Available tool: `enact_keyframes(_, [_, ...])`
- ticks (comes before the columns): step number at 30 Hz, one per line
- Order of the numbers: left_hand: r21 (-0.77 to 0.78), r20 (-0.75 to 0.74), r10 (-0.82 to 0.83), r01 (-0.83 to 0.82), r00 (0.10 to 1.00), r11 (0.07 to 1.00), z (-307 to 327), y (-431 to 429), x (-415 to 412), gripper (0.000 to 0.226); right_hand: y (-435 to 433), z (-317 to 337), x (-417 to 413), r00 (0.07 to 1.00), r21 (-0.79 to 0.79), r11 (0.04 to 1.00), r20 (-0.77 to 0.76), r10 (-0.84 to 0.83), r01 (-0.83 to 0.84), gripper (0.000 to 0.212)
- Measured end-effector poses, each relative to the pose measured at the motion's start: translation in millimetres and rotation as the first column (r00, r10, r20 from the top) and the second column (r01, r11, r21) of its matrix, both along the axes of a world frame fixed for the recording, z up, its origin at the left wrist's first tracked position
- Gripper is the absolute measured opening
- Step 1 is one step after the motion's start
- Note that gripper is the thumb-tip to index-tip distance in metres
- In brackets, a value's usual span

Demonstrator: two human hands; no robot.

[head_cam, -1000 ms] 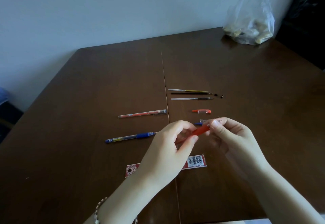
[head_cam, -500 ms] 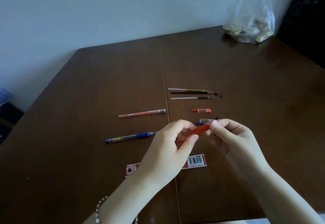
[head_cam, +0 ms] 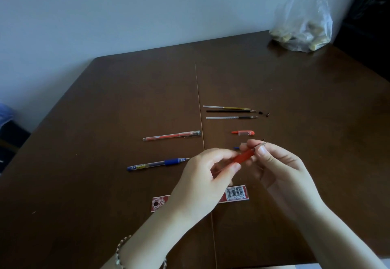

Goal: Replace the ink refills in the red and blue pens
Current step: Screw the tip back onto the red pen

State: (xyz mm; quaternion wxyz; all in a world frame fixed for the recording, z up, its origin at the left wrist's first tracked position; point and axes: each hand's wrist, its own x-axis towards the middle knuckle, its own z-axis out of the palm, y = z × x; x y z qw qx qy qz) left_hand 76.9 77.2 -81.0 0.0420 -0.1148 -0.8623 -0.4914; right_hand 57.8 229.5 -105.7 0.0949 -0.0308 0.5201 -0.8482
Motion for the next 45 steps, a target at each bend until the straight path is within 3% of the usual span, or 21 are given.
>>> enact_keyframes(4, [-0.057, -0.172, 0.048, -0.058, 0.984, 0.997, -1, 7, 1, 0.020, -6, 0, 2, 0.994, -0.027, 0.994, 0.051, -0.101, 0.102, 0.023])
enact_keyframes(12, [-0.152, -0.449, 0.090, -0.176, 0.889, 0.973, -9, 13, -5, 0.022, -14, 8, 3, 0.966, 0.005, 0.973, 0.117, -0.229, 0.230, 0.019])
enact_keyframes(16, [-0.220, -0.445, 0.096, -0.213, 0.890, 0.952, -13, 8, -7, 0.022, -21, 7, 0, 0.956, 0.084, 0.975, 0.193, -0.220, 0.207, 0.016])
enact_keyframes(19, [-0.191, -0.329, 0.169, -0.240, 0.929, 0.952, -12, -4, -10, 0.020, -14, 17, -12, 0.984, 0.345, 0.939, 0.170, -0.062, 0.000, 0.013])
enact_keyframes(21, [-0.167, -0.253, 0.234, -0.281, 0.939, 0.945, -13, -16, -11, 0.020, -1, 24, -29, 0.997, 0.601, 0.798, 0.081, -0.004, -0.046, 0.006])
enact_keyframes(23, [-0.160, -0.204, 0.296, -0.330, 0.933, 0.930, -12, -29, -13, 0.020, 12, 25, -54, 0.987, 0.817, 0.558, -0.161, -0.024, 0.146, 0.008])
enact_keyframes(25, [-0.178, -0.169, 0.336, -0.364, 0.927, 0.914, -12, -39, -13, 0.020, 18, 24, -79, 0.950, 0.898, 0.333, -0.312, 0.020, 0.287, 0.016])
enact_keyframes(29, [-0.234, -0.105, 0.347, -0.362, 0.932, 0.902, -13, -44, -12, 0.022, 11, 10, -114, 0.969, 0.985, 0.108, -0.152, 0.193, 0.133, 0.029])
enact_keyframes(33, [-0.262, -0.098, 0.348, -0.361, 0.932, 0.895, -12, -45, -13, 0.024, 6, -1, -124, 0.951, 0.999, 0.011, -0.044, 0.307, 0.043, 0.021])
enact_keyframes(35, [-0.265, -0.100, 0.344, -0.359, 0.934, 0.895, -12, -46, -13, 0.024, 8, 0, -119, 0.952, 0.994, 0.006, -0.105, 0.288, 0.108, 0.020])
enact_keyframes(36, [-0.262, -0.100, 0.340, -0.354, 0.935, 0.898, -12, -46, -12, 0.024, 10, 2, -113, 0.948, 0.985, 0.050, -0.173, 0.268, 0.165, 0.019])
enact_keyframes(40, [-0.246, -0.100, 0.308, -0.323, 0.946, 0.914, -13, -41, -10, 0.023, 15, 16, -70, 0.876, 0.886, 0.340, -0.410, 0.254, 0.316, 0.021])
enact_keyframes(45, [-0.266, -0.108, 0.188, -0.210, 0.976, 0.941, -12, -33, -3, 0.026, 21, 23, -33, 0.893, 0.862, 0.479, -0.337, 0.299, 0.165, 0.019])
